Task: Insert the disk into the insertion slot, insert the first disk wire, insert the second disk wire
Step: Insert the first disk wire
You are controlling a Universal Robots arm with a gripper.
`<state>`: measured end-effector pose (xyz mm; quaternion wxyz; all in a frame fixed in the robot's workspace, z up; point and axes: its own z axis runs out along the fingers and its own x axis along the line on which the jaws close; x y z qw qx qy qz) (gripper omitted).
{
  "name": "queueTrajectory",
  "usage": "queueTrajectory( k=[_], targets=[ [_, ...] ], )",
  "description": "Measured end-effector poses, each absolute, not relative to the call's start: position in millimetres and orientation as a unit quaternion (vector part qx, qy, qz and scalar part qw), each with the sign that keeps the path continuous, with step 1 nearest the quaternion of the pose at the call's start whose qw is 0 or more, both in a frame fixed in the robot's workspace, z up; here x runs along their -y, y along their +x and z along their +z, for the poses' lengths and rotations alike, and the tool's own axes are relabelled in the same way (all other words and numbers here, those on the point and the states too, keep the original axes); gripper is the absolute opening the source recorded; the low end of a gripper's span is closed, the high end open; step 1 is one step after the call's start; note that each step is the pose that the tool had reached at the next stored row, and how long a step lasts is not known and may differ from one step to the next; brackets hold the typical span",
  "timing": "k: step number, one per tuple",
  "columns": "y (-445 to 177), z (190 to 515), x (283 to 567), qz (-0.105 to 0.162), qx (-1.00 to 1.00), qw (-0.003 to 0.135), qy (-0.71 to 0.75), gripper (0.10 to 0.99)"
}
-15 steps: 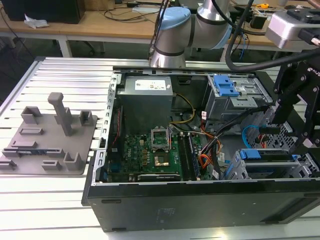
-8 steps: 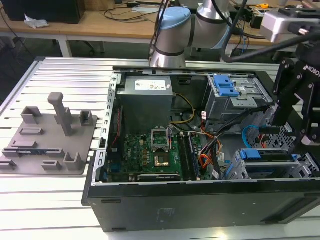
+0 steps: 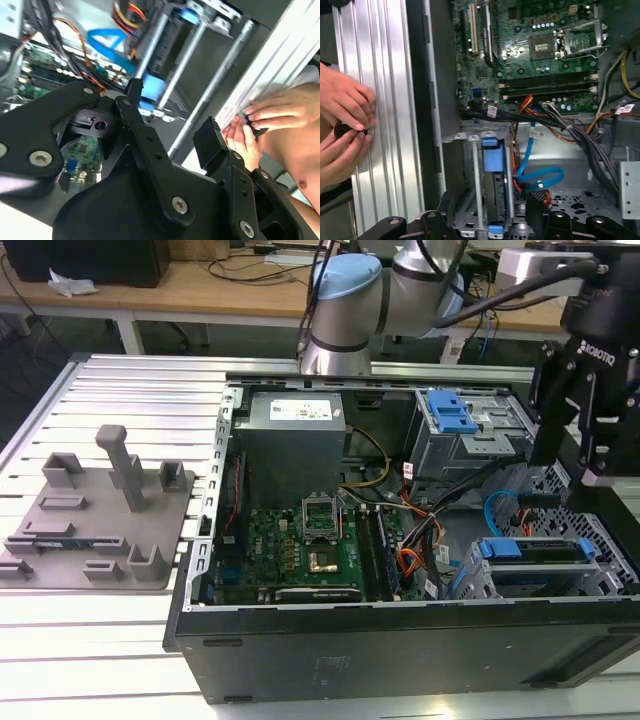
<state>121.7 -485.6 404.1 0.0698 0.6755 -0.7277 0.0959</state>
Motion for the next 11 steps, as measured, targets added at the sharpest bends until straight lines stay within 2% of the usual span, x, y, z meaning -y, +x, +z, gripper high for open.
queueTrajectory(
  k=[3, 7, 8, 9, 10, 11],
  targets=[
    [134, 401, 478, 0.099, 0.727, 0.073, 0.675, 0.682],
    [150, 400, 476, 0.116, 0.725, 0.088, 0.673, 0.682],
    [151, 400, 474, 0.124, 0.723, 0.096, 0.672, 0.667],
    [151, 400, 472, 0.129, 0.723, 0.101, 0.672, 0.600],
    [151, 399, 467, 0.137, 0.721, 0.108, 0.671, 0.600],
    [151, 398, 465, 0.139, 0.721, 0.110, 0.670, 0.537]
  ],
)
